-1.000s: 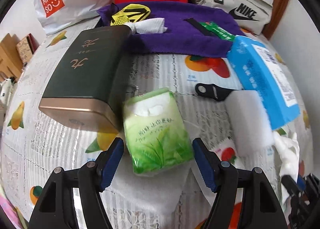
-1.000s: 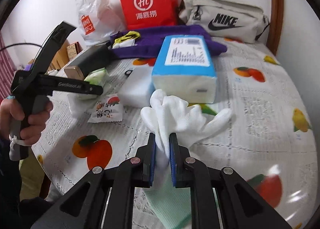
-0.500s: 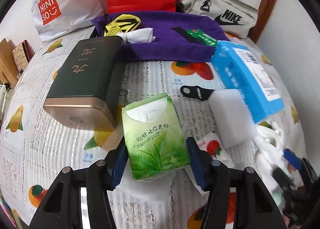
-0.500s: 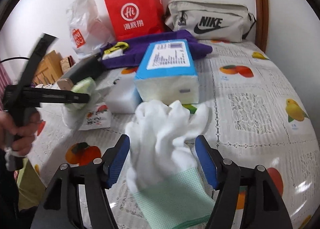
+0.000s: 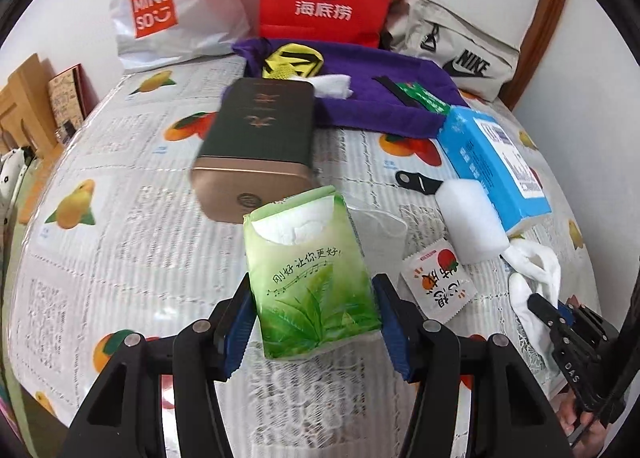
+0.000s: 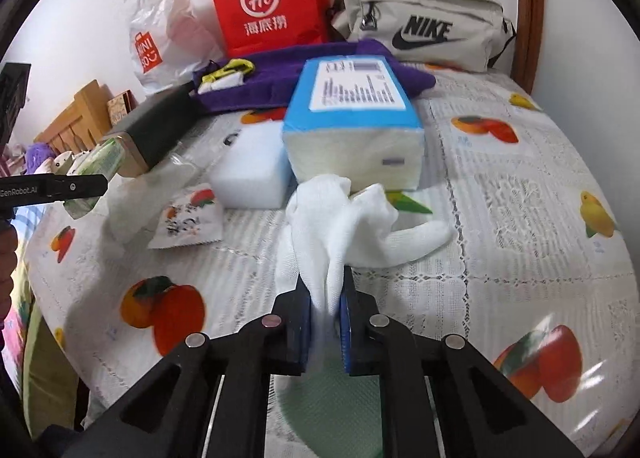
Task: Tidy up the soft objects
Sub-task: 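Grasp the green tissue pack with the left tool while the right tool holds the glove, then carry the green tissue pack and white glove in both tools over the purple towel, then open both tools to drop the pack and glove onto the towel, then grasp the white sponge with the right tool while the left tool grasps the mesh bag, then carry the white sponge and mesh bag in both tools over the purple towel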
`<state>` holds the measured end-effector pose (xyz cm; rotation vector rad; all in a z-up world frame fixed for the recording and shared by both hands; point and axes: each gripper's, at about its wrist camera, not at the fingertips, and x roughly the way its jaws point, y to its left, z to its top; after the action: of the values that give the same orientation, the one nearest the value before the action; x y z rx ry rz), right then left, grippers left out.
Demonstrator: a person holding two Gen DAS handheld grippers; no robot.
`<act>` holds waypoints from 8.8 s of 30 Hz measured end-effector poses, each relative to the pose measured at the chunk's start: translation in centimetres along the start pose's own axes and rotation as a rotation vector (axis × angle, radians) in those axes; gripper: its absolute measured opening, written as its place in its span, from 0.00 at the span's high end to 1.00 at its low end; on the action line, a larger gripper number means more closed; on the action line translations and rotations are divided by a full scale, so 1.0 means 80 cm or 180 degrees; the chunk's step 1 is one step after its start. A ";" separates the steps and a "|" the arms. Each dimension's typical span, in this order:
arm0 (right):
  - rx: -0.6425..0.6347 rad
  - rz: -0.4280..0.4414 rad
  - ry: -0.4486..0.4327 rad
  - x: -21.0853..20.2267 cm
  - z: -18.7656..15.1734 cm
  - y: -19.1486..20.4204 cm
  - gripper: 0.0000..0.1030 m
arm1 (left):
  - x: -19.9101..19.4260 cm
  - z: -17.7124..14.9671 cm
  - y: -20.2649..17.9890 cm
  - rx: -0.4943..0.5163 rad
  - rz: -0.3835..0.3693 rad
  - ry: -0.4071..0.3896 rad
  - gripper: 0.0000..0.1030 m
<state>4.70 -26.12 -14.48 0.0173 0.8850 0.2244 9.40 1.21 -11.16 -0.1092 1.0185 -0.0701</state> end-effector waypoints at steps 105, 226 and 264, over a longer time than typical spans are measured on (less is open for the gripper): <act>-0.0209 0.0721 0.0222 0.197 0.352 0.044 0.46 | 0.127 0.283 0.041 -0.0284 -0.0154 -0.0018 0.32; -0.0143 -0.0099 -0.0378 -0.075 0.055 0.051 0.51 | -0.072 0.019 0.015 0.0381 -0.0514 -0.0504 0.91; -0.0207 0.0315 -0.0300 0.066 0.270 0.005 0.51 | 0.031 0.198 -0.018 0.0275 -0.0276 -0.0361 0.91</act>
<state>24.47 -22.95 -4.77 0.0113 0.7834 0.3421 24.17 0.44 -4.88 -0.0776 0.8961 -0.1847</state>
